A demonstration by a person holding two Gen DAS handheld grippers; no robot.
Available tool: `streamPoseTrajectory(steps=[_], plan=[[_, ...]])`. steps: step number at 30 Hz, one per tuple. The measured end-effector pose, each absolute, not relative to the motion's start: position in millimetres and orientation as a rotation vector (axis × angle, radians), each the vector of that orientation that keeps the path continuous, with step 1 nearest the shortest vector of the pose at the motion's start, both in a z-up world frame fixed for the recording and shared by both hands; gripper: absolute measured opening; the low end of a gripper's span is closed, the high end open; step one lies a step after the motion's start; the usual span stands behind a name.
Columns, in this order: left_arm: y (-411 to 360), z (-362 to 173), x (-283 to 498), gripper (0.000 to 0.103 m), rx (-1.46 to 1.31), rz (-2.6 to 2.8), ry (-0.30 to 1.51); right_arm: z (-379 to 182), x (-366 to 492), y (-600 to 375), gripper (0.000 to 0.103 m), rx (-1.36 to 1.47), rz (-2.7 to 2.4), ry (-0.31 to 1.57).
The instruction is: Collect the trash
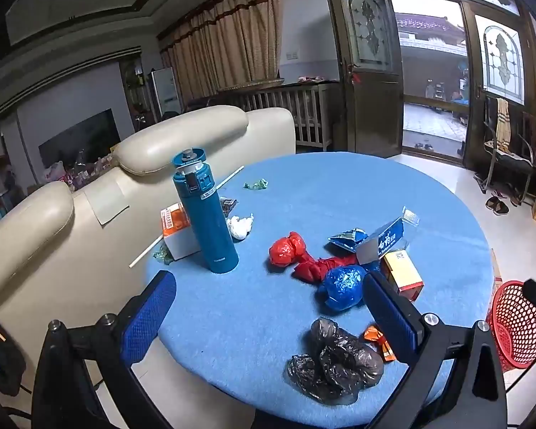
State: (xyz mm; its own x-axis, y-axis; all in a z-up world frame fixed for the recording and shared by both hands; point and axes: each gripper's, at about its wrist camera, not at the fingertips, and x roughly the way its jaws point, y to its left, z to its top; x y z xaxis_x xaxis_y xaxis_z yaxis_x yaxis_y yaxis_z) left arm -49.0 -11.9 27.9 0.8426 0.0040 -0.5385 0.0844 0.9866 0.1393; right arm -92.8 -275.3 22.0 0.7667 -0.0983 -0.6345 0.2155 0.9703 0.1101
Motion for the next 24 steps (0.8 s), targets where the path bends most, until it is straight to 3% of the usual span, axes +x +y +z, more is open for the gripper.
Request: streamPoseTrajectory(steps=[7,24], plan=[[-14.0,25.0,-55.2,0.103,0.181,-0.039,0.569,17.2,-102.6,-245.2,0.103,0.087,-0.185,0.661],[-2.8,22.2,-57.4,0.103,0.168,-0.018,0.568,16.2,-126.1,-233.8,0.103,0.205,-0.092,0.707]])
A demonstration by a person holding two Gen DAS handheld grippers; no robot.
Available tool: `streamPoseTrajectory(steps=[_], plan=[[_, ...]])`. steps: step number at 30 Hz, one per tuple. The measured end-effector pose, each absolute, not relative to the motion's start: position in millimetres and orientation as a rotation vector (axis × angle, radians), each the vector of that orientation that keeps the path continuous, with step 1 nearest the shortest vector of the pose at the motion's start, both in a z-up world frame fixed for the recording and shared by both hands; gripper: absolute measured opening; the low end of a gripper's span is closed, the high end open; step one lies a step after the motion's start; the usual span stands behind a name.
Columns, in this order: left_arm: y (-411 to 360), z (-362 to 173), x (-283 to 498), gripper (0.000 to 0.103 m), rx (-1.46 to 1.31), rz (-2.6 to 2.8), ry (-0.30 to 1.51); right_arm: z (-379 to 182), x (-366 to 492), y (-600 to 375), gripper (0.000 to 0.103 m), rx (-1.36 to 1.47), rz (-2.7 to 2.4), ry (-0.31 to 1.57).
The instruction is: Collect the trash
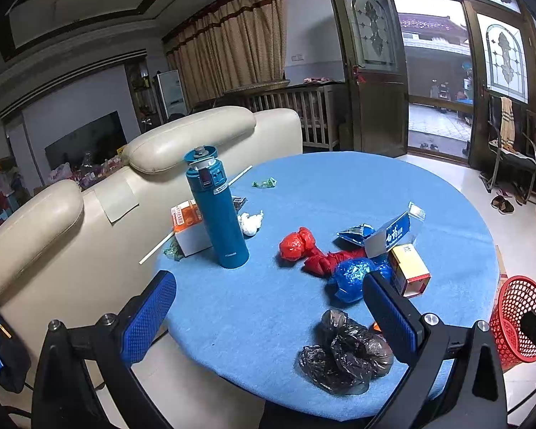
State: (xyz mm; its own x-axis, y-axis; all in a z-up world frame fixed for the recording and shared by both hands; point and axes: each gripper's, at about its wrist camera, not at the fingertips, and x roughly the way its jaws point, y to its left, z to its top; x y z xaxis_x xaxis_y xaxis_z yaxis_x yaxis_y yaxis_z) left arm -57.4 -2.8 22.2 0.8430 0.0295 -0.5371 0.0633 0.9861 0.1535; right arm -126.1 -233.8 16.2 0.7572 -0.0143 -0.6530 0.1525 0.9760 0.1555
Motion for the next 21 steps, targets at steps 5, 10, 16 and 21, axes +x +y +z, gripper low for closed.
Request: streamPoseTrajectory(steps=[5,10,16,21], plan=[[0.1,19.9,-56.5,0.103,0.166,-0.013,0.573,17.6,-127.8,-230.7,0.103,0.205,-0.071,0.705],[1.6,19.4,-56.7,0.103,0.166,-0.009,0.575,17.4,-127.1,-226.3,0.103,0.196,-0.057,0.707],[2.2,19.1,-56.7,0.103,0.166,-0.008,0.576,18.9,-129.8,-227.8,0.103,0.201,-0.061,0.696],[2.4,18.0,-56.6,0.103,0.166,-0.008,0.582,22.8,-134.0,-227.3,0.103,0.196,-0.061,0.664]])
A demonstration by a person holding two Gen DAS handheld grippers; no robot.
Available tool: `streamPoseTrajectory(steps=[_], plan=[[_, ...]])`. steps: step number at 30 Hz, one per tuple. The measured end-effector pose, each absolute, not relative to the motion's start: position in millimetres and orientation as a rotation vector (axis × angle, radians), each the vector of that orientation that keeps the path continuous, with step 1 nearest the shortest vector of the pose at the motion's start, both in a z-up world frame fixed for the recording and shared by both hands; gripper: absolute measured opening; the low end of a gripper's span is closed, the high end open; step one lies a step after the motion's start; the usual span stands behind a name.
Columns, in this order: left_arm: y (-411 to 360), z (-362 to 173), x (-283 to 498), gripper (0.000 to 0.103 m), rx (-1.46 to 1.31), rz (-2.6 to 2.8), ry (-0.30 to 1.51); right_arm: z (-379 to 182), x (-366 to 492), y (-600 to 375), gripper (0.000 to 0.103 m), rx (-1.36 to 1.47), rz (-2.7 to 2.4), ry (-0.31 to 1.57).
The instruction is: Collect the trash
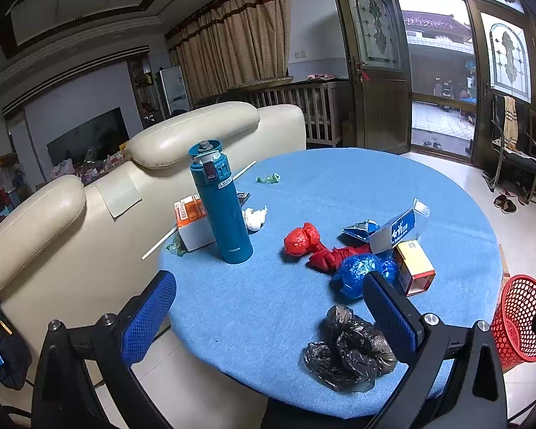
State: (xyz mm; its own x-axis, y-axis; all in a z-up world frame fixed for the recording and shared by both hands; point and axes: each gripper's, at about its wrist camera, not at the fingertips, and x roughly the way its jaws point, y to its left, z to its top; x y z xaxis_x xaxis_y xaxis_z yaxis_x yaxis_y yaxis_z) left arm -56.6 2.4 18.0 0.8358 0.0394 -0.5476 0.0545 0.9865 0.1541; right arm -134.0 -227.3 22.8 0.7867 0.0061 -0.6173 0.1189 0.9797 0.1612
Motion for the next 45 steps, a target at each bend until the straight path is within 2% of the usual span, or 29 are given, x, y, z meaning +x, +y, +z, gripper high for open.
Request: streamPoseTrajectory(steps=[45], plan=[[1.1,-1.4,-34.6,0.103,0.174,-0.015,0.652,10.4,-99.2,-238.0,0.103,0.202,-0.045,0.737]])
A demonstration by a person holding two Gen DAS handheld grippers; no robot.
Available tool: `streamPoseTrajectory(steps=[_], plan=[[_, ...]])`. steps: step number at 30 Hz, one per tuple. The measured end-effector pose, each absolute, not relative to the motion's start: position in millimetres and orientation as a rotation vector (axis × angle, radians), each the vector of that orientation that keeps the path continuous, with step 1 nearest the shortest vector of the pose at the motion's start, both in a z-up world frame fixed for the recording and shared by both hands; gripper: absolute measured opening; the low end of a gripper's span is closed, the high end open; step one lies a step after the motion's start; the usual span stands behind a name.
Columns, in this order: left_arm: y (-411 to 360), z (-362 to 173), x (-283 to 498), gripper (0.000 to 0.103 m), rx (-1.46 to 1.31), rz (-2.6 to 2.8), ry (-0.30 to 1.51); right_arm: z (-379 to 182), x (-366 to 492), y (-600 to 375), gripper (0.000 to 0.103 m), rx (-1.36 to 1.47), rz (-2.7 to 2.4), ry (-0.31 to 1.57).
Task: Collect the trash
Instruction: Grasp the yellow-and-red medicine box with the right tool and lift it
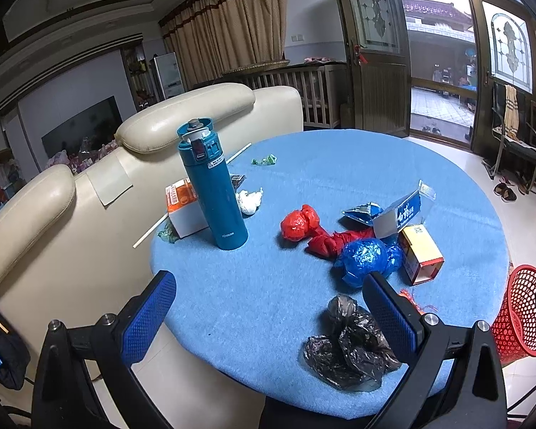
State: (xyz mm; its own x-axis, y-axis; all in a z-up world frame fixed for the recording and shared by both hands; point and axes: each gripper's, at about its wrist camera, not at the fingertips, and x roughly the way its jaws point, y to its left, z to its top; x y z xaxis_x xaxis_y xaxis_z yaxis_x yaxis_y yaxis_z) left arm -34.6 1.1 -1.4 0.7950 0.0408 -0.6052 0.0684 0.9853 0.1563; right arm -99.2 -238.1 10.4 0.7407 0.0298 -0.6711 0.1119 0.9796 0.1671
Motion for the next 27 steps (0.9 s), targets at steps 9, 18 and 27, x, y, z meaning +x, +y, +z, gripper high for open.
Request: streamPoseTrajectory(steps=[9,18,27], plan=[[32.8,-22.7,13.0,0.103,0.184,-0.006,0.722,-16.3,-47.5,-256.5,0.103,0.271,-0.037,0.820],[49.8,-42.6,59.0,0.103,0.116,-0.029,0.830,-64.5,33.7,-264.3,0.091,0.339,0.024,0.917],[31.1,-40.5,79.9,0.103,0.073,-0.082,0.860,-93.7,84.7,-238.1,0.077,0.328,0.127,1.012]])
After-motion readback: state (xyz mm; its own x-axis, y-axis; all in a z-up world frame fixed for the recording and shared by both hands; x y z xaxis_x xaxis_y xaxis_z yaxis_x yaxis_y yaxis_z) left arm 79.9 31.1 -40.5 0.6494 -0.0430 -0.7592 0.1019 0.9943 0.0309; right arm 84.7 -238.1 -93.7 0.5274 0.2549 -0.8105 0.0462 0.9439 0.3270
